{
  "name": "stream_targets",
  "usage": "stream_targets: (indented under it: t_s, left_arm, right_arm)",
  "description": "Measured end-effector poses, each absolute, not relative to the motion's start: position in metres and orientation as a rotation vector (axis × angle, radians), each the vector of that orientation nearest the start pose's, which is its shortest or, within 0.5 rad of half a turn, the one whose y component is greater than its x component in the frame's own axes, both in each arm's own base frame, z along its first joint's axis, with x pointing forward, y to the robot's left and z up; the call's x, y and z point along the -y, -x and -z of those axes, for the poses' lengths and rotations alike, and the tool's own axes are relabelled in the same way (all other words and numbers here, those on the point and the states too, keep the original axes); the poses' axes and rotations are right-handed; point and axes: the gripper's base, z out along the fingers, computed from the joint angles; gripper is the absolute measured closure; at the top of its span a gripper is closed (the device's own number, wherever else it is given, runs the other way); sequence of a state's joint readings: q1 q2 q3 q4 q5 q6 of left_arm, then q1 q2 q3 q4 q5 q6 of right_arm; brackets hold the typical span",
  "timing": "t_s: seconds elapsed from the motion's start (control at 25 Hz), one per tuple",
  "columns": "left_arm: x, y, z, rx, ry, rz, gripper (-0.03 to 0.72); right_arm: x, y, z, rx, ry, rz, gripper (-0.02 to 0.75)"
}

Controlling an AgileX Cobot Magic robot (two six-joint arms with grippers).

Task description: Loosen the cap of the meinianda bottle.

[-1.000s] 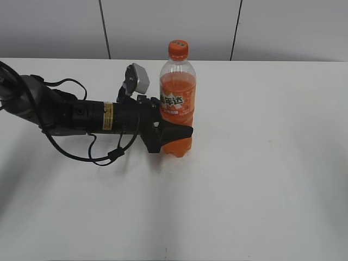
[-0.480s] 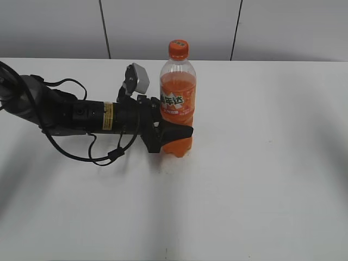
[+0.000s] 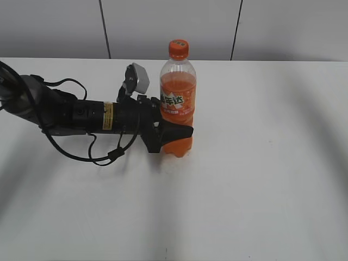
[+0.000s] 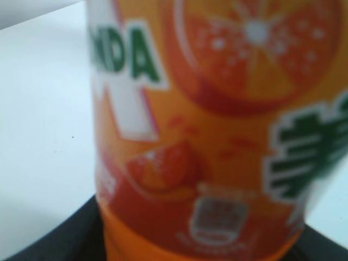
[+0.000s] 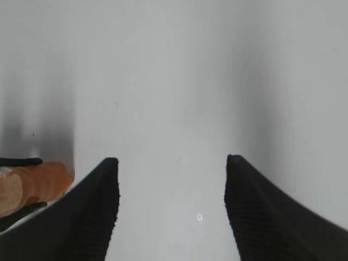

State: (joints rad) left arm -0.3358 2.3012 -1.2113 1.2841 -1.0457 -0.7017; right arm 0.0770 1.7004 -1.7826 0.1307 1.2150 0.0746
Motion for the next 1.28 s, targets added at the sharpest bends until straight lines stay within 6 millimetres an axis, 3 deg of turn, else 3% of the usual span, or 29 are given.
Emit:
stream_targets:
  t_s: [0.28,0.56,0.92,1.28]
  left_arm:
    - [0.208,-0.366,-0.081,-1.622,-1.176,1.021,0.276]
    - [0.208,-0.365,-0.081,-1.617,-1.195,1.021,0.276]
    - [0.208,-0.365,-0.081,-1.614,-1.205,1.022,0.276]
    - [0.208,-0.364,-0.081,-1.614,-1.21,1.023,0.276]
  right_arm:
    - [-0.04,-0.375,-0.372,-2.647,-0.038,-0.237,0.276]
    - [-0.058,-0.373,-0.375,-2.646,-0.128,-0.432,0.276]
    - [-0.127,-0.357,-0.373,-2.692,-0.054,-0.552,0.276]
    - [-0.184,-0.361,-0.362,-2.731,0.004,-0.619,0.276]
